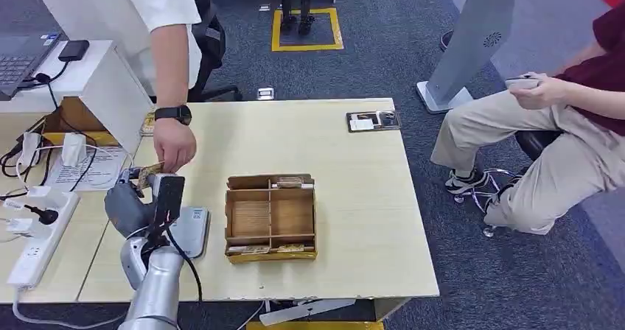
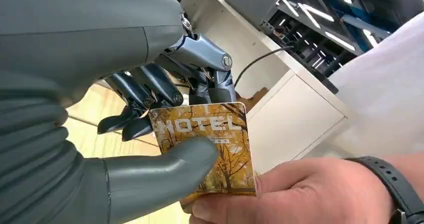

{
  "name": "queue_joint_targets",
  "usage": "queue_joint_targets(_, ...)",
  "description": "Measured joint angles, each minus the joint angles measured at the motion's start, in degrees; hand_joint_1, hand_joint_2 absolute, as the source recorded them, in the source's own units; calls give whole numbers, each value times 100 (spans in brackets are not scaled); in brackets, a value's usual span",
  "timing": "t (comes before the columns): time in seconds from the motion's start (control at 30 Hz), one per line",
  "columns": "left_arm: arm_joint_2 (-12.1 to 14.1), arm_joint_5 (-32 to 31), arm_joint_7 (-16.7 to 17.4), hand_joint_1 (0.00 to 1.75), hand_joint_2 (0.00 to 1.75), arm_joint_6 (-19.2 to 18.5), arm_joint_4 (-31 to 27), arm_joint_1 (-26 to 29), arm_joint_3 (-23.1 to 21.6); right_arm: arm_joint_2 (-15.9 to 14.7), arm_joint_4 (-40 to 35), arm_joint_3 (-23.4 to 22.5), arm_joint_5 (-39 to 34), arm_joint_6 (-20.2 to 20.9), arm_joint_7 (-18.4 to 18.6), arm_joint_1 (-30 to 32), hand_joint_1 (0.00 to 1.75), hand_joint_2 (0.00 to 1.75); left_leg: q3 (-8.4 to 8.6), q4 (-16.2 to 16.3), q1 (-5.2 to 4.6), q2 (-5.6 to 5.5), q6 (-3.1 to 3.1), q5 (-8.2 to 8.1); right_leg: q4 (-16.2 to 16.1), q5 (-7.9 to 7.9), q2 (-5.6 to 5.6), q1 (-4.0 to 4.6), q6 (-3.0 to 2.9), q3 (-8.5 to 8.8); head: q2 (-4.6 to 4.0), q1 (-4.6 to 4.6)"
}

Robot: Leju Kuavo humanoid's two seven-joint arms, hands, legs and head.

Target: Pass the card to the sensor for recognition and then transmit it.

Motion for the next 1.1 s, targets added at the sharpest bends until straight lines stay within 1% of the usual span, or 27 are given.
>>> queue_joint_targets(0.03, 0, 64, -35, 147, 175, 0, 15, -19, 0, 0, 0, 2, -2, -2, 0, 0, 0, 175, 0, 0, 0, 0, 0, 0, 0, 0, 0, 0, 0, 0, 0, -2)
queue_joint_targets(0.07, -2, 167, -66, 0, 175, 0, 26, -32, 0, 0, 0, 2, -7, -2, 0, 0, 0, 175, 0, 0, 0, 0, 0, 0, 0, 0, 0, 0, 0, 0, 0, 0)
queue_joint_targets(0.23, -11, 632, -142, 0, 175, 0, 99, -69, -2, 2, -9, 2, -50, 0, -2, 0, 0, 175, 0, 1, 0, 1, 0, 0, 0, 0, 1, 0, 0, -1, 0, 0)
queue_joint_targets(0.5, -63, 888, -332, 0, 175, -2, 103, -66, -28, 2, -31, 2, -98, 0, -2, 1, 0, 175, 0, 1, 0, 0, 0, 0, 0, 0, 1, 0, 0, -1, 0, 0)
queue_joint_targets(0.53, -63, 888, -341, 0, 0, 0, 103, -66, -31, 2, -33, 2, -98, 0, -2, 2, 0, 175, 0, 1, 0, 0, 0, 0, 0, 0, 1, 0, 0, -1, 0, -2)
queue_joint_targets(0.6, -63, 981, -356, 0, 0, -2, 99, -55, -65, 2, -35, 2, -111, -2, -2, 2, 0, 175, 0, 1, 0, 0, 0, 0, 0, 0, 1, 0, 0, -1, 0, 0)
queue_joint_targets(0.63, -61, 1072, -356, 0, 175, 0, 92, -39, -112, 2, -39, 2, -129, -2, -2, 3, 0, 175, 0, 1, 0, 0, 0, 0, 0, 0, 0, 0, 0, 0, 0, 0)
queue_joint_targets(0.67, -61, 1188, -361, 0, 175, 0, 52, 8, -164, 2, -44, 2, -149, 0, -2, 3, 0, 175, 0, 1, 0, 0, 0, 0, 0, 0, 1, 0, 0, 0, 0, 0)
queue_joint_targets(0.77, -28, 1678, -406, 0, 175, 0, -221, 243, -519, 2, -63, 2, -225, 0, -18, 15, 0, 175, -1, 1, 0, 1, 0, 0, 0, 0, 1, 0, 0, -1, 0, 0)
queue_joint_targets(0.83, 64, 2010, -422, 0, 175, 0, -490, 478, -860, 2, -74, 2, -286, 0, -22, 16, 0, 175, -1, 1, 0, 1, 1, -2, 0, -1, 2, 0, 0, -1, 0, 0)
queue_joint_targets(0.9, 206, 2285, -523, 0, 175, -2, -809, 742, -1242, 2, -87, 2, -335, 0, -37, 27, 0, 175, -2, 0, 0, 1, 0, -4, 0, -4, 2, 0, 3, -2, 0, 0)
queue_joint_targets(1.0, 352, 2466, -603, 0, 175, -2, -1274, 1080, -1722, 2, -107, 2, -352, -2, -70, 40, 0, 175, -4, 0, 0, -1, 0, -4, 0, -5, 0, 0, 5, -3, 0, 0)
queue_joint_targets(1.1, 444, 2501, -608, 0, 175, -2, -1519, 1266, -1972, 2, -111, 2, -363, 0, -81, 45, 0, 175, -5, 0, 0, 0, 0, -4, 0, -5, 1, 0, 5, -3, 0, 0)
